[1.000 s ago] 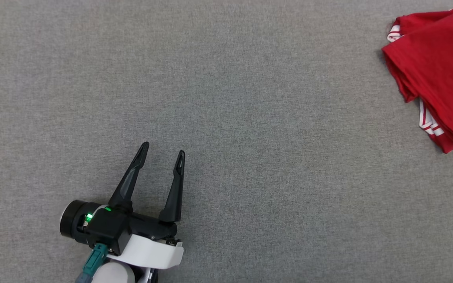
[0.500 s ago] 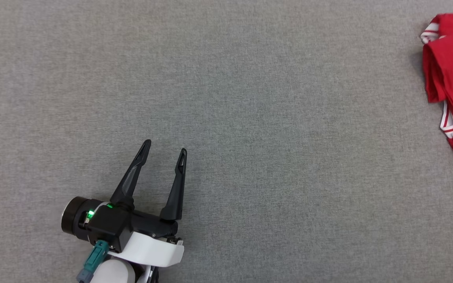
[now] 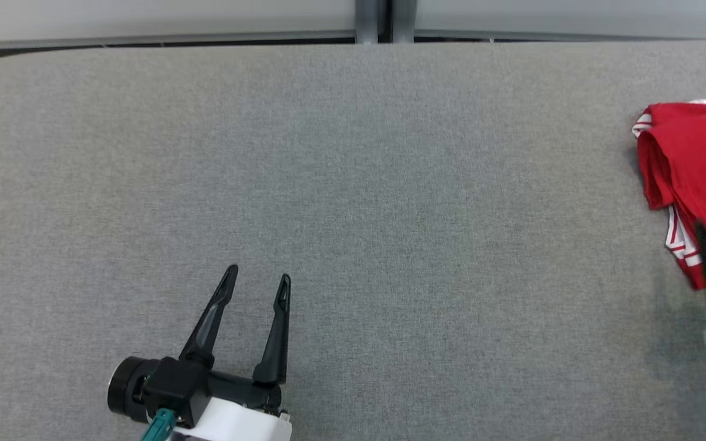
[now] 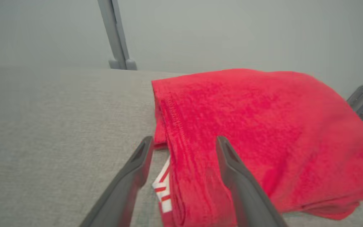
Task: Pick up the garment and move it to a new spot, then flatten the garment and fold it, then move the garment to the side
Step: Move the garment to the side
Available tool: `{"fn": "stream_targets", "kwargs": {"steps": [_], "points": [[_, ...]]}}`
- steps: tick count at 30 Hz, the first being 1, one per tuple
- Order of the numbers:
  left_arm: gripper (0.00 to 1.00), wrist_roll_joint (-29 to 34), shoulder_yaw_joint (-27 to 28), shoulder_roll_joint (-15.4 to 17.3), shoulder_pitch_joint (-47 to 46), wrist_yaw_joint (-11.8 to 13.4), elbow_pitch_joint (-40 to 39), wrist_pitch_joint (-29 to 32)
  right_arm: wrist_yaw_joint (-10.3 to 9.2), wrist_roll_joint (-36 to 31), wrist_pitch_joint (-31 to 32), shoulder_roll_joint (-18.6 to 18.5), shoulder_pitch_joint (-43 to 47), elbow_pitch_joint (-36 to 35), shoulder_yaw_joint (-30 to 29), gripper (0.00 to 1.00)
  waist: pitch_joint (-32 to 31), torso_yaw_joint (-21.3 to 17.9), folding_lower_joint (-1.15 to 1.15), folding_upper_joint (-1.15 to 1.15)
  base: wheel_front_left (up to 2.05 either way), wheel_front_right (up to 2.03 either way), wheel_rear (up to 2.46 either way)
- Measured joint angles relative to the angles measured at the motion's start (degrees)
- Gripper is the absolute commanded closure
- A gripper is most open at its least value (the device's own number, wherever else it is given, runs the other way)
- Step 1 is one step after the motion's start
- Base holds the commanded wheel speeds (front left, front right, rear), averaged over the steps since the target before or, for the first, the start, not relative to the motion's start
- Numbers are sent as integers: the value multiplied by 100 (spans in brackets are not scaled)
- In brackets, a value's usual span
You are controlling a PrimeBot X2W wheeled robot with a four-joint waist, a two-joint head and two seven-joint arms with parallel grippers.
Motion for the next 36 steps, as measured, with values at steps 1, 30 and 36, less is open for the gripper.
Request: {"fn": "stream_targets", "kwargs": {"steps": [1,30,36], "points": [[0,-35,-2,-1,60,10,5,0,1,-74,-38,208,105,-12,46,0,-101,21,0,0,0,0,0],[0,-371,621,1,1392,289,-300,0,0,-2937,-309,3053,2878,-2744,-1416,0,-1895,230,0,0,0,0,0],[0,-274,666,-1,1564,96,-337,0,0,-2978,-309,3159,2970,-2803,-1475,0,-1981,217,0,0,0,0,0]]}}
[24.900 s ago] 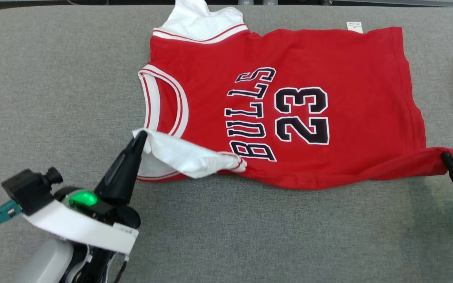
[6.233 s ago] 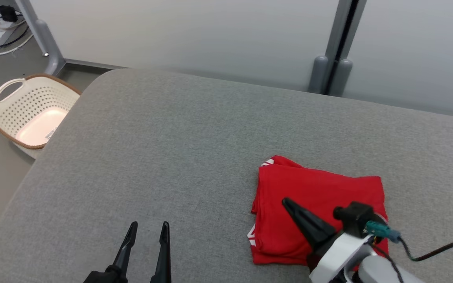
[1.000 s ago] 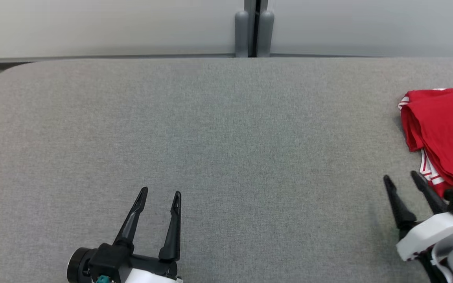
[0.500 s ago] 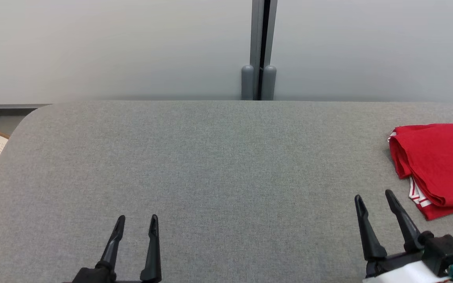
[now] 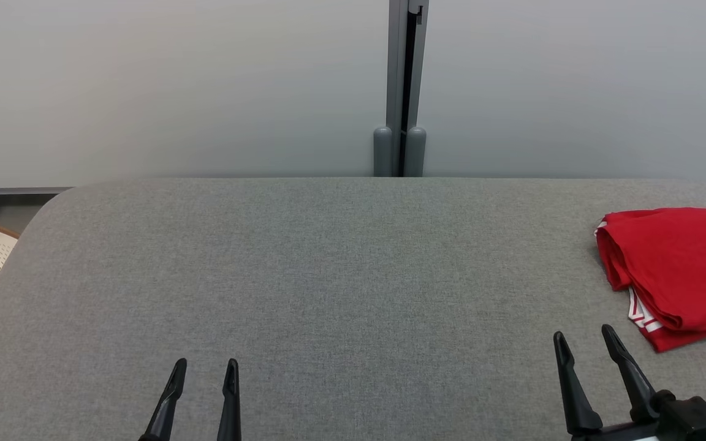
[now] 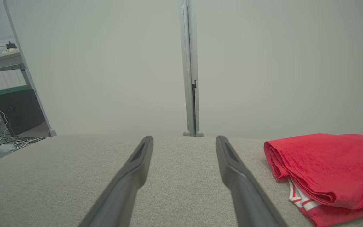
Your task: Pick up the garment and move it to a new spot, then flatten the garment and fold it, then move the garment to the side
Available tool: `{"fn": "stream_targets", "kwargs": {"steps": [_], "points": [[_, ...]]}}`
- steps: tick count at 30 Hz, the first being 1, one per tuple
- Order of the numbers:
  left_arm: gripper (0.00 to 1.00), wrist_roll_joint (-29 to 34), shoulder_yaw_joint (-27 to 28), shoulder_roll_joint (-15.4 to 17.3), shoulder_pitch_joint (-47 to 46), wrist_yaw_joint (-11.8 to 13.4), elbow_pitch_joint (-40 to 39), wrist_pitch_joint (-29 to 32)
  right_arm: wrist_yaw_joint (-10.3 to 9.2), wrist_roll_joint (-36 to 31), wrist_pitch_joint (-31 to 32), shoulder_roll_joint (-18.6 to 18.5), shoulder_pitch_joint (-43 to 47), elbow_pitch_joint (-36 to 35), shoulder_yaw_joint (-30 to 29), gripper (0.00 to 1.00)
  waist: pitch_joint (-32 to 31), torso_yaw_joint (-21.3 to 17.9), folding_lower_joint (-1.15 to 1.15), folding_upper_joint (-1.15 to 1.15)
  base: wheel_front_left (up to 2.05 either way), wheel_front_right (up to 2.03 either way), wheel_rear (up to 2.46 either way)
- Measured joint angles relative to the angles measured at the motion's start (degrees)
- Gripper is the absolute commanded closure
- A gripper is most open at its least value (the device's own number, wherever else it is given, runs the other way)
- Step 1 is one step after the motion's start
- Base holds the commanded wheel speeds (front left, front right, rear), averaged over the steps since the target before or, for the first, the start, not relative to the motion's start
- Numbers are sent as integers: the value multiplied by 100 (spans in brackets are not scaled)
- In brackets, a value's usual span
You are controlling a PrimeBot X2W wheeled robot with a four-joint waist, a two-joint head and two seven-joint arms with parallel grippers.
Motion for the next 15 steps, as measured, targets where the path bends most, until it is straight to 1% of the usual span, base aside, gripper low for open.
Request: {"fn": "stream_targets", "kwargs": {"steps": [6,13,14,15], "points": [[0,11,-43,1,7,-104,81,0,0,-9,0,33,30,-9,-44,0,-7,35,0,0,0,0,0],[0,15,-48,0,-17,-136,137,0,0,3,0,32,27,47,-41,0,-8,49,0,0,0,0,0],[100,41,-45,-1,-16,-105,143,0,0,4,1,33,28,64,-36,100,-9,48,0,0,0,0,0],[100,36,-49,-3,-4,-107,181,1,0,3,9,37,36,97,-29,100,-9,49,0,0,0,0,0]]}}
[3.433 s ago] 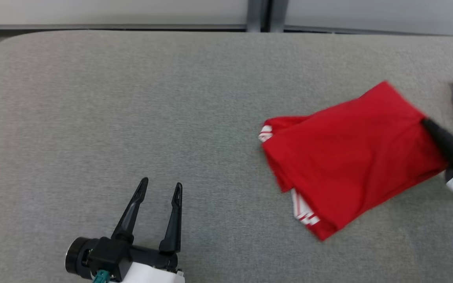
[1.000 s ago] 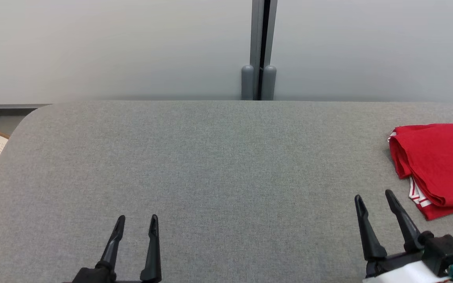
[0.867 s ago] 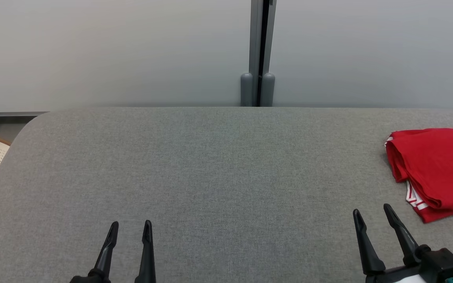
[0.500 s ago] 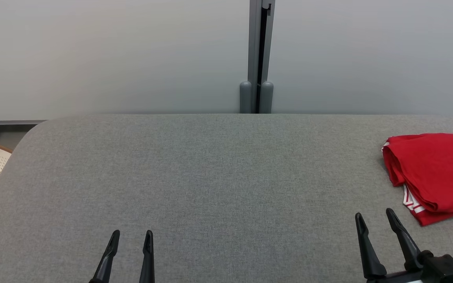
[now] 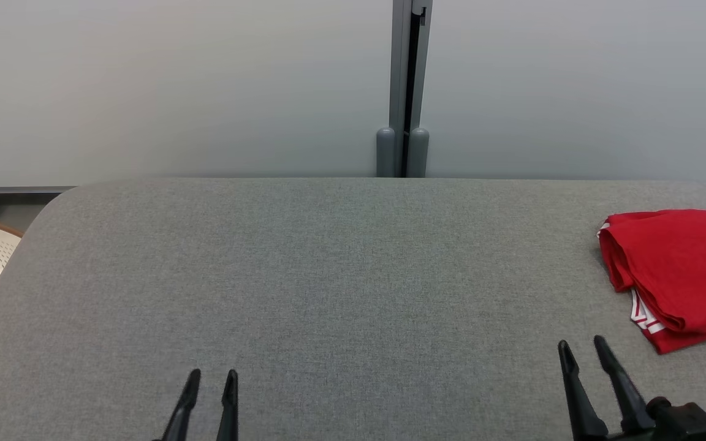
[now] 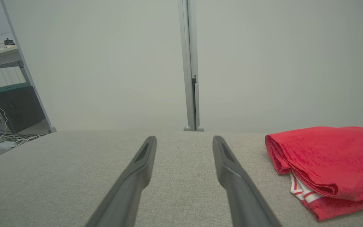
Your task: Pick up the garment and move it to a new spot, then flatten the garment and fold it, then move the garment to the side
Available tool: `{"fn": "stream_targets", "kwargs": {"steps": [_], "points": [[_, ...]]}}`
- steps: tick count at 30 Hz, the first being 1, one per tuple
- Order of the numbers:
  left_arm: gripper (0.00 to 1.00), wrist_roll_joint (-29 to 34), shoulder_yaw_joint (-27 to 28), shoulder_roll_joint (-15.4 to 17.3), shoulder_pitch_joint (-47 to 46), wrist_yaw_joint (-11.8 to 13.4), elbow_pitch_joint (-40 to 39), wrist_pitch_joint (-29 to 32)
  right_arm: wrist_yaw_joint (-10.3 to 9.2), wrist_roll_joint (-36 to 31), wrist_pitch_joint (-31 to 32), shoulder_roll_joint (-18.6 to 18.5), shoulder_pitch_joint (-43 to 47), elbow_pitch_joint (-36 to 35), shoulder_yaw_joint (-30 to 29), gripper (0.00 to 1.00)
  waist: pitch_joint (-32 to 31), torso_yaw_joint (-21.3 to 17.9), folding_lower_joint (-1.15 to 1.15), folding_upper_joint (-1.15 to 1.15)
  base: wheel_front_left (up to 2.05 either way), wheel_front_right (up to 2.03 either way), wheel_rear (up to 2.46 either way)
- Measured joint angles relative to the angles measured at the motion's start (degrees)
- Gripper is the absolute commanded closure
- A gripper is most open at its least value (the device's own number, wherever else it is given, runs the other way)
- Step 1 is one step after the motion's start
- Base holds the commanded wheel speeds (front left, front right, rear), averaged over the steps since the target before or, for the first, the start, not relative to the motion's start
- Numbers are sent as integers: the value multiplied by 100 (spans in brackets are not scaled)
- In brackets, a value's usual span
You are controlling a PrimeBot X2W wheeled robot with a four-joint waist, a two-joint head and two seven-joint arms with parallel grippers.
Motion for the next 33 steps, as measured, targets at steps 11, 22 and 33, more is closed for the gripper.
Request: {"fn": "stream_targets", "kwargs": {"steps": [11,22,33], "points": [[100,-773,27,15,35,-47,303,147,0,775,158,38,94,248,-18,100,25,-12,0,0,0,0,0],[100,-1952,155,81,-274,-168,537,363,0,1940,396,33,-112,316,-155,100,59,-29,0,0,0,0,0],[100,-2966,289,142,-552,-274,726,578,0,2965,621,33,-286,363,-290,100,93,-46,0,0,0,0,0]]}}
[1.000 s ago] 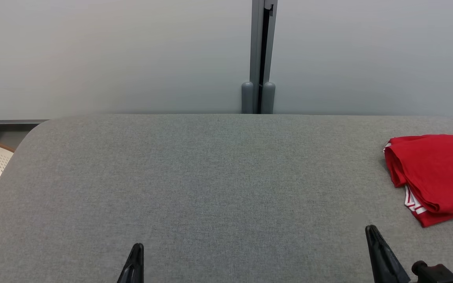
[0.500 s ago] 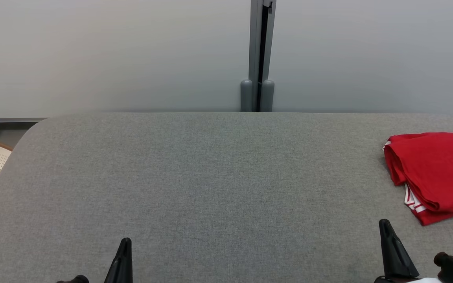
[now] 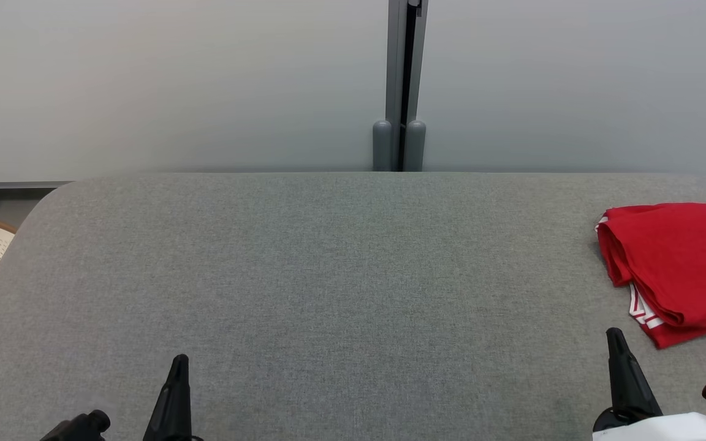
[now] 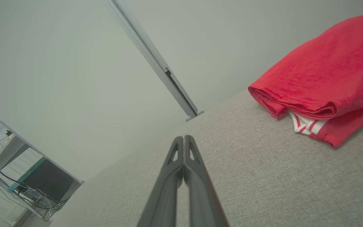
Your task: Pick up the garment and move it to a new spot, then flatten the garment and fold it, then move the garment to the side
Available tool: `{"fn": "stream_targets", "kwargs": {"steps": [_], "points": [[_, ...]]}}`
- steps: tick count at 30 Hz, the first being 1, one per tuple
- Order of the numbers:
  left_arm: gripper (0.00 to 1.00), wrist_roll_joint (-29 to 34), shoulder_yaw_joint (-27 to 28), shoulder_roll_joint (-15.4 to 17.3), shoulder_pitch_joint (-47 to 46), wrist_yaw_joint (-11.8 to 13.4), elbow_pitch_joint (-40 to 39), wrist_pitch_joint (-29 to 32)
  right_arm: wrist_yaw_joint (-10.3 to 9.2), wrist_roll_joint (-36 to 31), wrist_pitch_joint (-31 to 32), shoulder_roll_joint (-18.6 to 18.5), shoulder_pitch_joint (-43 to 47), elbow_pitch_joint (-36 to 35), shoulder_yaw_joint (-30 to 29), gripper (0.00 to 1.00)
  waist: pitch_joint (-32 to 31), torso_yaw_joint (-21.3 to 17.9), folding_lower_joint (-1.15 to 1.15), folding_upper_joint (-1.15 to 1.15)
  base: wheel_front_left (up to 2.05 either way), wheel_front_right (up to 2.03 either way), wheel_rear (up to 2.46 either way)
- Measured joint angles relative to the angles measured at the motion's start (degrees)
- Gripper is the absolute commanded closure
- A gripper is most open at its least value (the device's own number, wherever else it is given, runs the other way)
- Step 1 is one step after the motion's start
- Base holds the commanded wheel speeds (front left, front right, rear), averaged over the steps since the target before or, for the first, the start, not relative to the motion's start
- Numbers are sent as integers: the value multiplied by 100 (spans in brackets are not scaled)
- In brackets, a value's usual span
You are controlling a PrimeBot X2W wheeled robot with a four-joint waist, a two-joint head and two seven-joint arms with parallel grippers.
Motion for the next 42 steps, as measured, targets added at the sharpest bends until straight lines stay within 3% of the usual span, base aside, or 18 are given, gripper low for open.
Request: {"fn": "stream_targets", "kwargs": {"steps": [42], "points": [[100,-2877,501,58,-760,-331,453,688,-1,2904,702,53,-541,153,-461,100,131,-66,0,0,0,0,0]]}}
